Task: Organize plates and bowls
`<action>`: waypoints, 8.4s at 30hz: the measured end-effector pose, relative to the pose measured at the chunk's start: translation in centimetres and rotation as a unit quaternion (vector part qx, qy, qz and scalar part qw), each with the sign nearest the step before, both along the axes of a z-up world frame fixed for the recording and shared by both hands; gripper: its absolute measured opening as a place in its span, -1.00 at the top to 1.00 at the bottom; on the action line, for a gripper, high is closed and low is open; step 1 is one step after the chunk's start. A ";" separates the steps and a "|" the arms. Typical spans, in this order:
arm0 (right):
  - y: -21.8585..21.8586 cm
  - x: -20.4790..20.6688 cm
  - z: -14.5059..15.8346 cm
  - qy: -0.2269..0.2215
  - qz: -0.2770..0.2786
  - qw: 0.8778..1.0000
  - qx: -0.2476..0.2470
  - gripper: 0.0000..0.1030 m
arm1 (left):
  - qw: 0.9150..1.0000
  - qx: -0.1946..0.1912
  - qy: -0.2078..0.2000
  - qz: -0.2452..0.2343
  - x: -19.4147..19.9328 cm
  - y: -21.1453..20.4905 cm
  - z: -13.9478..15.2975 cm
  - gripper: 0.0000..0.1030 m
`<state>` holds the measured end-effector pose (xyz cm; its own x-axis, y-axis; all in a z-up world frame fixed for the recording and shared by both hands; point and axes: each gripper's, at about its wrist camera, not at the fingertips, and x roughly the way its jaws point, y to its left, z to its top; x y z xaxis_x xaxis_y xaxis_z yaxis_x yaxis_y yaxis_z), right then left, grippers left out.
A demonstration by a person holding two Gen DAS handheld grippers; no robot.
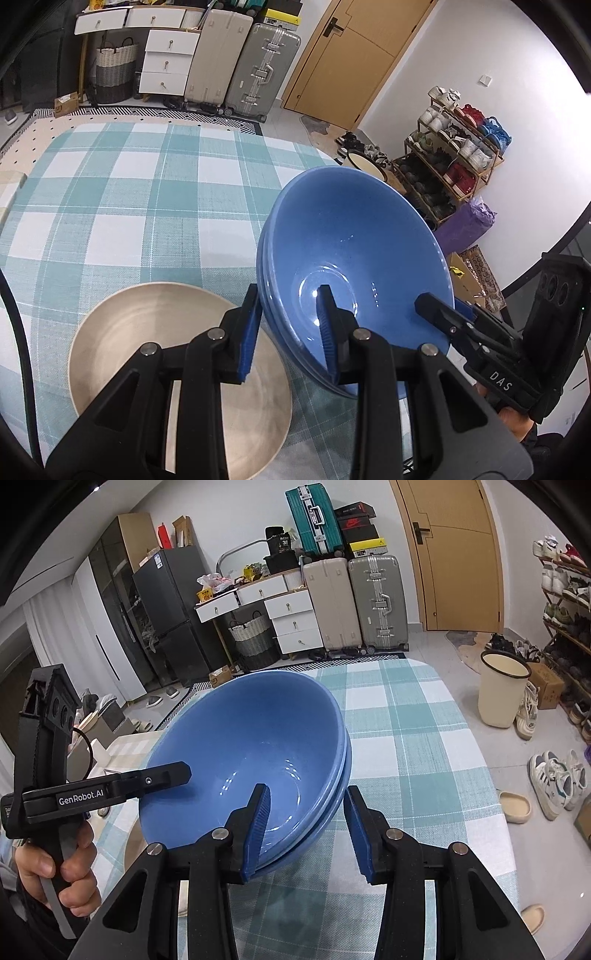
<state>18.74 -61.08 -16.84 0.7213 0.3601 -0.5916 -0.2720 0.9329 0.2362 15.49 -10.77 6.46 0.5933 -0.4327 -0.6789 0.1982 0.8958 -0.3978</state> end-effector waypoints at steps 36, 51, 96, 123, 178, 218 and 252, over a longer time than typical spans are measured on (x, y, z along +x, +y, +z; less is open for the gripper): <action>6.1 -3.5 0.2 -0.004 0.061 0.998 0.010 0.19 | 0.997 0.021 -0.015 0.072 -8.9 6.3 2.3 0.49; 9.9 -2.1 -1.8 0.017 0.090 0.996 0.002 0.19 | 0.994 0.030 0.002 0.107 -8.7 10.0 0.4 0.49; 13.0 1.5 -3.4 0.033 0.094 0.995 0.002 0.17 | 0.992 0.045 0.005 0.118 -5.0 12.4 -2.9 0.47; 10.5 -3.7 -2.4 -0.083 0.144 0.986 -0.022 -0.99 | 0.977 0.101 -0.159 0.103 -13.4 14.0 -0.4 -0.98; 8.7 -8.6 -7.1 -0.180 0.202 0.963 -0.018 -0.99 | 0.965 0.100 -0.224 0.094 -15.3 14.7 -7.1 -0.98; 8.6 -8.6 -7.0 -0.175 0.204 0.963 -0.015 -0.99 | 0.964 0.103 -0.225 0.093 -15.3 14.7 -7.3 -0.98; 8.6 -8.6 -7.0 -0.172 0.203 0.964 -0.014 -0.99 | 0.964 0.104 -0.226 0.093 -15.3 14.6 -7.4 -0.98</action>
<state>10.13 -52.49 -23.80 0.6801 0.6415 -0.3549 -0.6734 0.7380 0.0435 0.21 3.79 -0.98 0.9030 -0.1732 -0.3931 0.1383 0.9836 -0.1157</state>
